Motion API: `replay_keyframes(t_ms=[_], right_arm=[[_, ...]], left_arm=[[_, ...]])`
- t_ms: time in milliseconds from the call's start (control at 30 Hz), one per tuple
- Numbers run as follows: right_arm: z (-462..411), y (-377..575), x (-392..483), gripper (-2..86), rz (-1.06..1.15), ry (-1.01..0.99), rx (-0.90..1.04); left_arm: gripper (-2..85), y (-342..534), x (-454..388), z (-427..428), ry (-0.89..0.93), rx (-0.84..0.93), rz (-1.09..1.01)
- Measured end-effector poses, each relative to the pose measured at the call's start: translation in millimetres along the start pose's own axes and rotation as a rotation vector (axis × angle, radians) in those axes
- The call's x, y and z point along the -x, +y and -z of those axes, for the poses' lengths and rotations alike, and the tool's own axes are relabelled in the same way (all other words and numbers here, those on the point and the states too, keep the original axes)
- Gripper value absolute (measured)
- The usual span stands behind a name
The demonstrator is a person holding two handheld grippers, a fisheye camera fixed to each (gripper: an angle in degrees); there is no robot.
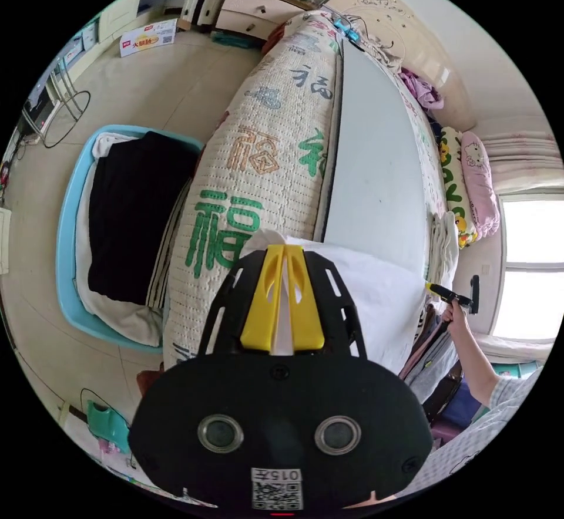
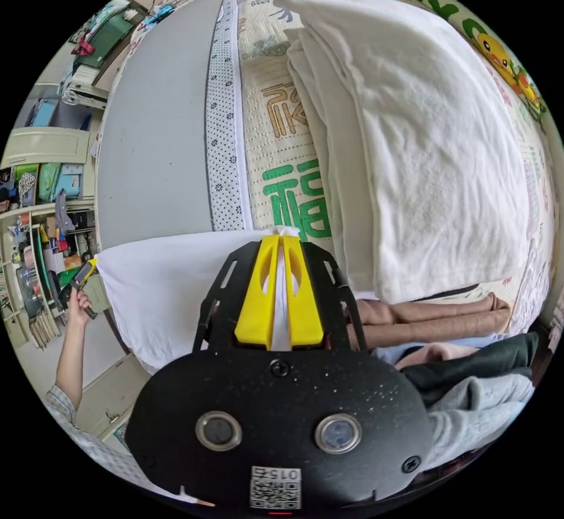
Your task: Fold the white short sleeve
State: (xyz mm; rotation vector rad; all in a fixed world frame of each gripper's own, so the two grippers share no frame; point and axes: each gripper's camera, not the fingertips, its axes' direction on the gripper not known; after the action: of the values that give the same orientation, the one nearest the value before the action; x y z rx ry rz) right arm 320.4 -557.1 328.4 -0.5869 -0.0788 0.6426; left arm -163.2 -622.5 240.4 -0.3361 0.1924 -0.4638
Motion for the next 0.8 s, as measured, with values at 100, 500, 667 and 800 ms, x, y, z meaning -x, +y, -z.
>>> replay_keyframes(t_ms=[100,500,667,800], right_arm=[[21,33,-2,3.9,0.032,0.033,-0.082],[-37,201,-51,6.1,-0.074,-0.427,-0.004],[-58,201,-67,7.7,-0.067,-0.477,-0.047],[-77,192,-71,7.5,-0.022,-0.573,-0.020]], left_arm=[[0.7,1,-15,14,-0.084,-0.032,-0.010],[4.3,41,-271,-76,0.119,0.223,-0.690],[5.6,36,-384,-145,0.143,0.280,-0.831],[8.5,36,-450,-201,-0.037,0.363,-0.931]])
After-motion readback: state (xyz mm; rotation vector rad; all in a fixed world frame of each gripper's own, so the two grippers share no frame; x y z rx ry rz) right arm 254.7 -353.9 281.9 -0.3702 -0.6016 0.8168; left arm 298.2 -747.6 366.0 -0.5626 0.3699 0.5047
